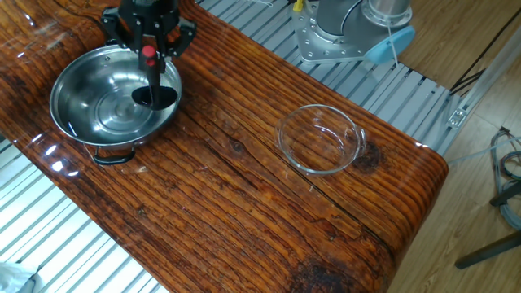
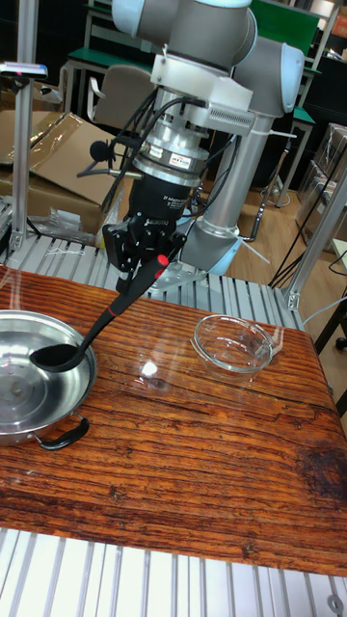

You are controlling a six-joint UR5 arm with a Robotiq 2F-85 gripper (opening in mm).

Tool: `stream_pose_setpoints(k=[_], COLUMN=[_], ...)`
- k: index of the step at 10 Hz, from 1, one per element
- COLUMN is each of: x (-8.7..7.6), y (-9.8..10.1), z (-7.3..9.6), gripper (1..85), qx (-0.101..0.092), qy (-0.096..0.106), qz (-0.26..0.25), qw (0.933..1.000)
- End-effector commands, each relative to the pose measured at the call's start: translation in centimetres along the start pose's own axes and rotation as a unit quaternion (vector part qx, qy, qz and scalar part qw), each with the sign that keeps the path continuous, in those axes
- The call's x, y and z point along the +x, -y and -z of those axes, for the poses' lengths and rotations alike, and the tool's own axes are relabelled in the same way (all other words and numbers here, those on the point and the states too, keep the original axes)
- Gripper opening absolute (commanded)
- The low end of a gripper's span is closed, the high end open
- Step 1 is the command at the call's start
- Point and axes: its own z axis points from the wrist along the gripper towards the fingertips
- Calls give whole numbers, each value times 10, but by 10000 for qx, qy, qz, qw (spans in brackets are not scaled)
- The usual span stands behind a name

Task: Scoop water with a large spoon from one bowl to another

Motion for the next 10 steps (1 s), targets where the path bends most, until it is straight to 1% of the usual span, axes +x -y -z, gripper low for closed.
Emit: stream_pose_setpoints(k=[1,2,3,6,7,8,10], x=[6,8,9,6,4,4,3], y=[-5,-6,-5,-11,-13,-12,-4], z=[5,6,9,13,13,13,11], gripper=[10,10,10,10,10,10,10], qx=[-84,-87,-48,-114,-151,-148,-13], qy=[-71,-99,-122,-117,-65,-37,-35], qz=[212,259,349,412,496,640,821], qw=[9997,9996,9993,9990,9986,9978,9966])
